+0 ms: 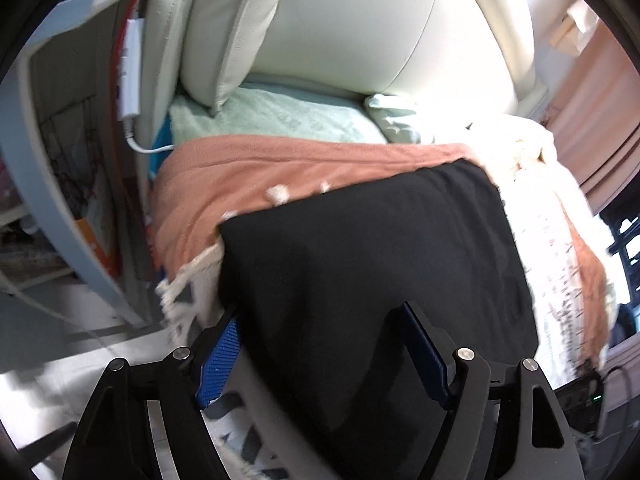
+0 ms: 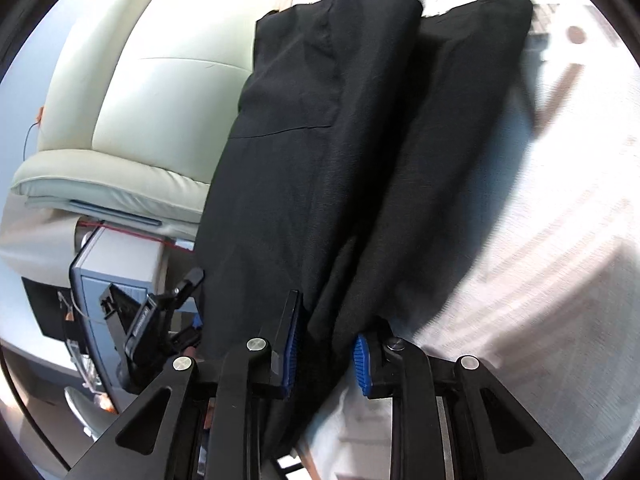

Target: Fold large clothes

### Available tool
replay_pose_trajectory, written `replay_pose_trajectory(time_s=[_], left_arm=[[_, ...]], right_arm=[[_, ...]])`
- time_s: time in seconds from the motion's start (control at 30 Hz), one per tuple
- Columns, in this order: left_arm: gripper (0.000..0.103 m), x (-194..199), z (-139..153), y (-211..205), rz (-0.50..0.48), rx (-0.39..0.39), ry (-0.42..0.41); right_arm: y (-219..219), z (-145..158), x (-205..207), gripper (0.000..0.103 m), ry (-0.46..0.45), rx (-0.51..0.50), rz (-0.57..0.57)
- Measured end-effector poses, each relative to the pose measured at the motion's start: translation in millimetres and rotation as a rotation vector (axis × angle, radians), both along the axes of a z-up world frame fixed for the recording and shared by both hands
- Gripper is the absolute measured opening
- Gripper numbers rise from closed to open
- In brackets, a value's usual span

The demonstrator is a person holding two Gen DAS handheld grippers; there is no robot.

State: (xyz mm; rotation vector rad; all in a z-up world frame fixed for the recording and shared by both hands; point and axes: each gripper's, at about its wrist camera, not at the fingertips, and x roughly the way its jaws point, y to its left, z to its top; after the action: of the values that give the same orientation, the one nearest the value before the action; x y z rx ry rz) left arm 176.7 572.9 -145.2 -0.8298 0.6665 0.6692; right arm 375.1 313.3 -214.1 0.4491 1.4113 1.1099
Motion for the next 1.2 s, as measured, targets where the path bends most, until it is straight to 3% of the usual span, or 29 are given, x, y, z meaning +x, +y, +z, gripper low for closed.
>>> replay_pose_trajectory(time_s=[0.1, 0.2, 0.23, 0.27, 0.3, 0.33, 0.53, 0.9, 1.07, 1.2], left_arm=[[0.078, -4, -3, -12, 0.001, -0.004, 0.026], [0.081, -10, -1, -29, -0.022, 0.018, 0.031], [0.083, -12, 2, -35, -0.027, 0.030, 0.034], [0.091, -14, 5, -41, -0.028, 0.035, 0.028], [0.101, -17, 7, -47, -0.029, 0.036, 0.020], [0.103, -19, 10, -53, -0.031, 0.038, 0.009], [0.103, -19, 32, -86, -0.068, 0.053, 0.003], [0.103, -21, 80, -158, -0.147, 0.097, -0.093], [0.103, -20, 91, -197, -0.212, 0.078, -0.164], [0.103, -18, 96, -236, -0.271, 0.133, -0.164]], right_arm=[[-9, 10, -1, 0.029, -0.048, -0.042, 0.007], [-22, 23, -3, 0.058, -0.094, -0.074, -0.005], [-28, 28, -3, 0.073, -0.109, -0.082, -0.015], [-35, 33, -3, 0.084, -0.128, -0.094, -0.031], [-42, 37, -4, 0.088, -0.140, -0.099, -0.043], [-50, 43, -5, 0.092, -0.148, -0.099, -0.056], [-94, 65, -11, 0.103, -0.161, -0.095, -0.107], [-189, 117, -28, 0.103, -0.189, -0.033, -0.188], [-246, 134, -43, 0.103, -0.250, -0.053, -0.234], [-286, 144, -57, 0.103, -0.308, -0.067, -0.268]])
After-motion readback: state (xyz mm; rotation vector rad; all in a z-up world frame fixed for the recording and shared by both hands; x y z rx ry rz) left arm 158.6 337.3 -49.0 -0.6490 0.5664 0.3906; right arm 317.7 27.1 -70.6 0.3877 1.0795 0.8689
